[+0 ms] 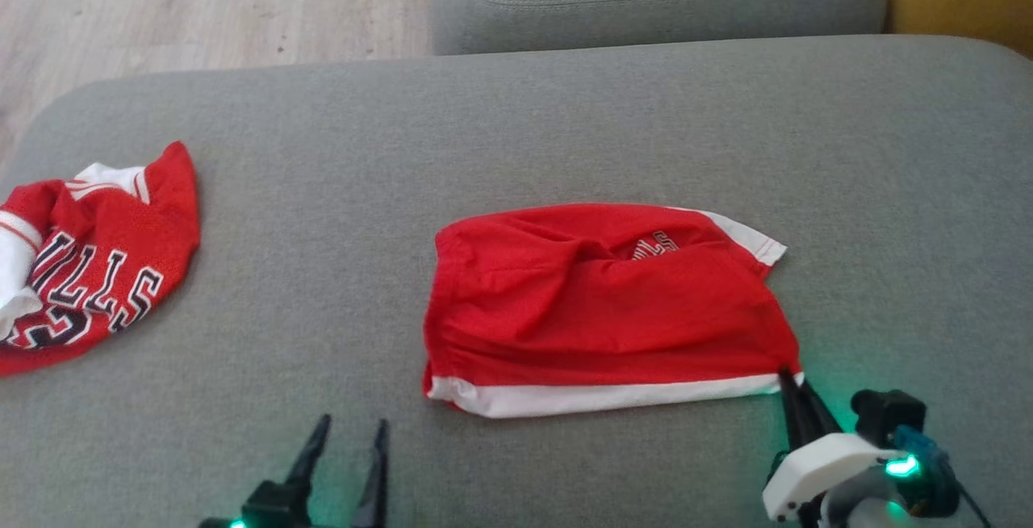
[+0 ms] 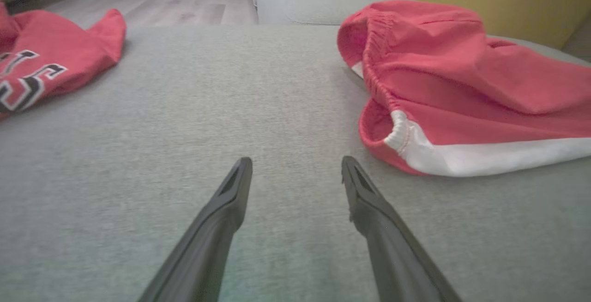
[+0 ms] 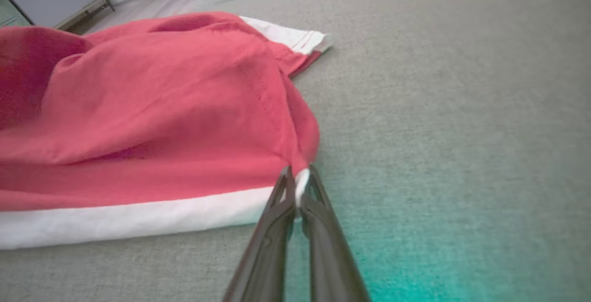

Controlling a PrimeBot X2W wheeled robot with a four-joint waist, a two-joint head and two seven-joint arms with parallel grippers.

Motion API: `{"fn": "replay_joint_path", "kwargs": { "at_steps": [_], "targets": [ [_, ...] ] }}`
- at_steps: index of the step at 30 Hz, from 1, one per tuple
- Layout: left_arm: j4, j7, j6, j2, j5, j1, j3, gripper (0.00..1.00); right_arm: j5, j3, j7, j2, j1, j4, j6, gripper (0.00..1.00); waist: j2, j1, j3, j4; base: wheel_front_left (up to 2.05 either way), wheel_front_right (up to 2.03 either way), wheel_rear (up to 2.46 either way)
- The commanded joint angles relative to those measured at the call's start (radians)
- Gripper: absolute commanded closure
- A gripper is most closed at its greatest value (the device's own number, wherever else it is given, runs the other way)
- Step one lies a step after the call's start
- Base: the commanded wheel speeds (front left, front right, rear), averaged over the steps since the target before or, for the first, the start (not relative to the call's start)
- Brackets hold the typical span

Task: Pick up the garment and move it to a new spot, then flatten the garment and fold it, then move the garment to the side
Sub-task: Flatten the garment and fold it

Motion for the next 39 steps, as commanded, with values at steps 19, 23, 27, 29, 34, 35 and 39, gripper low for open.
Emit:
{"fn": "replay_joint_path", "kwargs": {
  "at_steps": [19, 23, 27, 29, 34, 35, 39],
  "targets": [
    [0.022, -0.005, -0.031, 0.043, -0.154, -0.164, -0.233, 0.00, -0.012, 0.045, -0.004, -0.005, -0.041, -0.102, -0.001, 1.00, 0.0000, -0.0001, 0.066, -0.088, 0.00, 0.00, 0.00],
    [0.039, -0.005, -0.031, 0.048, -0.171, -0.175, -0.253, 0.04, -0.010, 0.052, -0.004, -0.005, -0.045, -0.109, -0.001, 1.00, 0.0000, -0.0001, 0.072, -0.094, 0.00, 0.00, 0.00],
    [0.050, -0.005, -0.032, 0.058, -0.195, -0.190, -0.282, 0.73, -0.006, 0.057, -0.004, -0.005, -0.051, -0.119, -0.001, 1.00, 0.0000, -0.0001, 0.078, -0.094, 0.00, 0.00, 0.00],
    [0.046, -0.005, -0.032, 0.063, -0.202, -0.195, -0.291, 1.00, 0.004, 0.057, -0.004, -0.005, -0.052, -0.133, -0.001, 1.00, 0.0000, -0.0001, 0.073, -0.090, 0.00, 0.00, 0.00],
    [-0.042, -0.005, -0.032, 0.084, -0.213, -0.200, -0.264, 1.00, 0.072, 0.077, -0.004, -0.005, -0.053, -0.231, -0.001, 1.00, 0.0000, -0.0001, 0.018, -0.079, 0.00, 0.00, 0.00],
    [-0.070, -0.005, -0.032, 0.094, -0.212, -0.204, -0.257, 1.00, 0.088, 0.081, -0.004, -0.005, -0.056, -0.259, -0.001, 1.00, 0.0000, -0.0001, -0.002, -0.076, 0.00, 0.00, 0.00],
    [-0.204, -0.005, -0.032, 0.158, -0.208, -0.271, -0.232, 1.00, 0.147, 0.095, -0.004, -0.005, -0.108, -0.368, -0.001, 1.00, 0.0000, -0.0001, -0.059, -0.066, 0.00, 0.00, 0.00]
  ]
}}
